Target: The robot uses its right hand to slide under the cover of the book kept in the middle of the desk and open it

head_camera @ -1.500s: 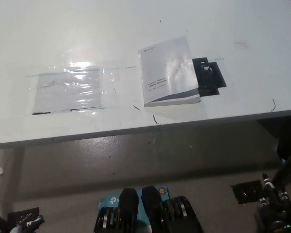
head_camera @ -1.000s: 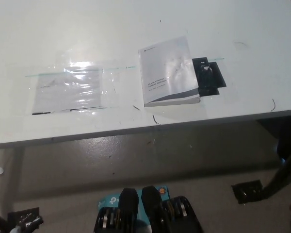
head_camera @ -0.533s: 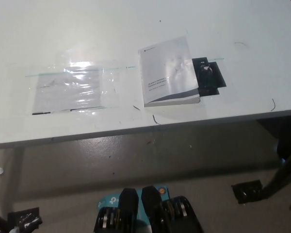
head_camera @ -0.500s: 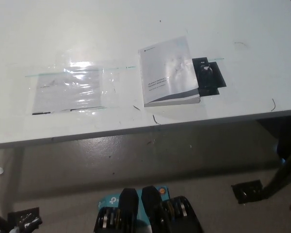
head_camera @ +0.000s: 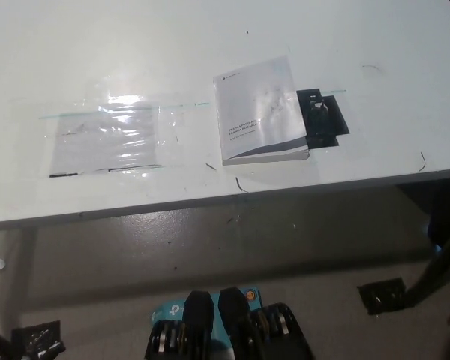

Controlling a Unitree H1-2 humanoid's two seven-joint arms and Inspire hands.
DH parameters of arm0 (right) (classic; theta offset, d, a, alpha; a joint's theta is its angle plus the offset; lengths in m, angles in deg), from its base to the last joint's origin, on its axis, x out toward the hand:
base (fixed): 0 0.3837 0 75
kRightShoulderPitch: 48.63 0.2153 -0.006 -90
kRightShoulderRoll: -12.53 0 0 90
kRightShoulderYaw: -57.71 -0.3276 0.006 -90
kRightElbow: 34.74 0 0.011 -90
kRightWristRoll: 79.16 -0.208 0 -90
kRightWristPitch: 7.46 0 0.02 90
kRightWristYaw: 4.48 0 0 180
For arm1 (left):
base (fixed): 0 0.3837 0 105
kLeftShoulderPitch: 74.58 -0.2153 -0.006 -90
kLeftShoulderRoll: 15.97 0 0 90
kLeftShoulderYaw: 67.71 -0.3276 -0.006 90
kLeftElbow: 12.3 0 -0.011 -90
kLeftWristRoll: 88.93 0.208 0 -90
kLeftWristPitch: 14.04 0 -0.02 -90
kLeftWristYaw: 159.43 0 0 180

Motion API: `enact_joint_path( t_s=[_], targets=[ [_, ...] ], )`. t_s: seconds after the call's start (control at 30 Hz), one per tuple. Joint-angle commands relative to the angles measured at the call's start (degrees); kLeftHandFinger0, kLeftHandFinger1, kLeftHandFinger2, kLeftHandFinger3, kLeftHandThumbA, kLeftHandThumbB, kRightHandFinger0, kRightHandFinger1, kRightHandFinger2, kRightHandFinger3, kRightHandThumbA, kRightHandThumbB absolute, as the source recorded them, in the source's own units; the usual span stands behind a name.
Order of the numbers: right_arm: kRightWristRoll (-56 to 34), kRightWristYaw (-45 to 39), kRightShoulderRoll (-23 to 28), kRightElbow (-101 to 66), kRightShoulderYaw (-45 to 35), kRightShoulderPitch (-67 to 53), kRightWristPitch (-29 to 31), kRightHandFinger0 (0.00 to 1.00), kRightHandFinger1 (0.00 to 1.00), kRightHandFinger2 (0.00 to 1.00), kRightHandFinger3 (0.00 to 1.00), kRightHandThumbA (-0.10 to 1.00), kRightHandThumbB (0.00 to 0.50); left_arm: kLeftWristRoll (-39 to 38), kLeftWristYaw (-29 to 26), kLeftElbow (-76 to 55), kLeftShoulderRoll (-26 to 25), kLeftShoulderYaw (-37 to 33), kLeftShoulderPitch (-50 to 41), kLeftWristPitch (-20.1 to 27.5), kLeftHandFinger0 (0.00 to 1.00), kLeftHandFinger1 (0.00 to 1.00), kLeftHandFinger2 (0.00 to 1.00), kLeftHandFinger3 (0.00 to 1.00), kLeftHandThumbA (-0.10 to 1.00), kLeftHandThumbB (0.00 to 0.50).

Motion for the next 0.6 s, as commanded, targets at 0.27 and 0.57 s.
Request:
enact_joint_path(
  t_s=[0.27, 0.57],
  targets=[
    [0.5, -0.43, -2.81, -1.03, 10.79, 5.14, -3.61, 0.86, 0.93, 1.0, 1.0, 0.82, 0.151, -1.19, 0.07, -1.13, -1.33, 0.08, 0.12, 0.68, 1.0, 1.0, 1.0, 0.92, 0.54, 0.0],
    [2.72, -5.82, -3.55, 14.47, 17.03, 8.47, -3.21, 0.81, 0.9, 1.0, 1.0, 0.85, 0.082, -1.03, 0.26, -0.9, -1.96, -0.36, -0.02, 0.67, 1.0, 0.98, 0.99, 0.89, 0.56, 0.002]
  ],
)
